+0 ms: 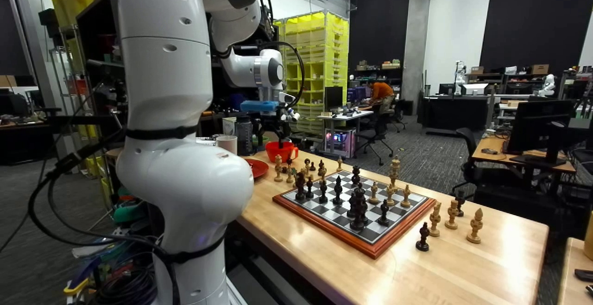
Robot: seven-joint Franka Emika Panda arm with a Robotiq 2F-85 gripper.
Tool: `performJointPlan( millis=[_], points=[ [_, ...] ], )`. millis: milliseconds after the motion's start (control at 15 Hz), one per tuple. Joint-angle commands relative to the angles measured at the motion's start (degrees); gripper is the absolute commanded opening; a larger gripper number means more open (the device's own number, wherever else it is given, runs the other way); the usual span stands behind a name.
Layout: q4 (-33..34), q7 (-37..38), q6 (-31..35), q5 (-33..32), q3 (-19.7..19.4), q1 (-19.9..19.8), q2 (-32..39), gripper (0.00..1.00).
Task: Move the black bishop to the right, pick up two of the beige chess pieces and put them on the chess board
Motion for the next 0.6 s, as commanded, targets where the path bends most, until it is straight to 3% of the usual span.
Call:
performJointPlan(
  millis=[0, 533],
  points=[
    [5.2, 2.2, -0.5, -2.7, -1.4, 0.8, 4.7, 1.00],
    [4.2, 1.2, -0.1, -2.3, -2.3, 1.0, 4.5, 1.00]
  ],
)
